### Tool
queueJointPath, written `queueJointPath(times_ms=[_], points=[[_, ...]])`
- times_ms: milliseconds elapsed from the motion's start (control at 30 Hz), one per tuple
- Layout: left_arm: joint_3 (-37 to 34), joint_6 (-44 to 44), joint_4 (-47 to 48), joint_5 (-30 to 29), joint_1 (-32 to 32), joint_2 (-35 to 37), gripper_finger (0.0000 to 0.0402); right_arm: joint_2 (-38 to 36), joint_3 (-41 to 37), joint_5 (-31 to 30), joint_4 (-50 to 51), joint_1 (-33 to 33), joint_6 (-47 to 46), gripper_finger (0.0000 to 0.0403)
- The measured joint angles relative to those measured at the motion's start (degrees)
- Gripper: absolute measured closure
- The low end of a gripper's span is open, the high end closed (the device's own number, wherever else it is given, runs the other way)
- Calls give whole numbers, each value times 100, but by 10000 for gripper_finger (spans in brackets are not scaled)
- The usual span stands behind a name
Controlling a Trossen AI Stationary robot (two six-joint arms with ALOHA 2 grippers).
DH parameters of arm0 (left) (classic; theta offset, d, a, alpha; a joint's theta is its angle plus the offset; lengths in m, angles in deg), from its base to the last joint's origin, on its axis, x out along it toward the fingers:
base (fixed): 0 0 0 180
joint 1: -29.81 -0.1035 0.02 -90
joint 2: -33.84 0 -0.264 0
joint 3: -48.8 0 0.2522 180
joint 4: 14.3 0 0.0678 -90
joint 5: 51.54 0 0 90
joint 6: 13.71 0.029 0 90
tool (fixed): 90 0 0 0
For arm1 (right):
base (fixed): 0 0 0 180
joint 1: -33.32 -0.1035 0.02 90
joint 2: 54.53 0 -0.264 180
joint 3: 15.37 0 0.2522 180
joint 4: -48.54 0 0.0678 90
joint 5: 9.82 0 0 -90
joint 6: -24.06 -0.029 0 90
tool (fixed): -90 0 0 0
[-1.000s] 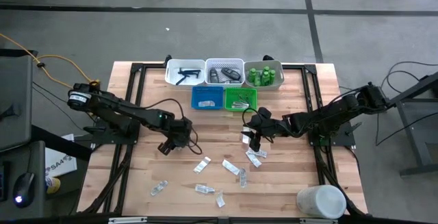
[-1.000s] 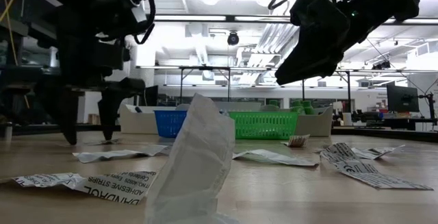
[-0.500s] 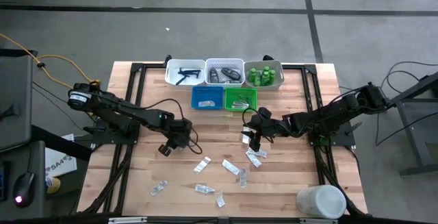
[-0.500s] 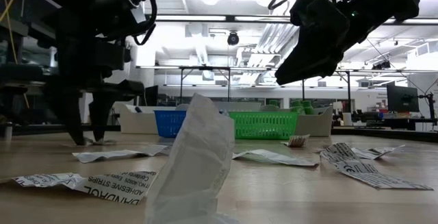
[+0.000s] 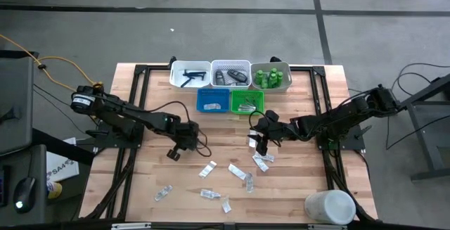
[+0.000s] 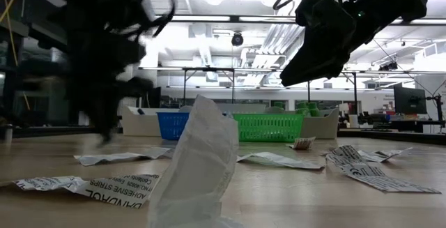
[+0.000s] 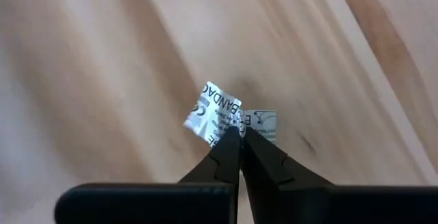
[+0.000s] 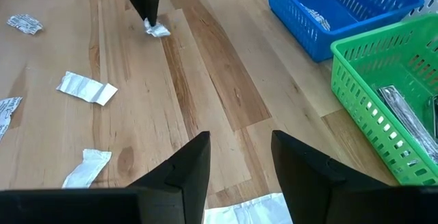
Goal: Pick & Place Travel size toiletries
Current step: Put the white bandage pad into the blue basket
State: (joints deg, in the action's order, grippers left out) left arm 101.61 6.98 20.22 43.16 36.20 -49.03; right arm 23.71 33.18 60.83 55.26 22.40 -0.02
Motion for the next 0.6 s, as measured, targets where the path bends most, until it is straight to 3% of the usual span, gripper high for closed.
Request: queueJointPath(times_ms=[167, 300, 367, 600], points=[[582, -223, -139, -1236, -2, 11, 397, 0, 0, -1, 0, -2, 13, 254], [901, -1012, -499, -2741, -86, 15, 398, 0, 0, 1, -1, -1, 13, 254], [977, -1462, -651, -3209, -237, 15, 398, 0, 0, -4, -2, -1, 13, 254], [985, -2381, -1410, -3434, -1116, 17, 398, 0, 0, -18, -73, 4, 22, 254]])
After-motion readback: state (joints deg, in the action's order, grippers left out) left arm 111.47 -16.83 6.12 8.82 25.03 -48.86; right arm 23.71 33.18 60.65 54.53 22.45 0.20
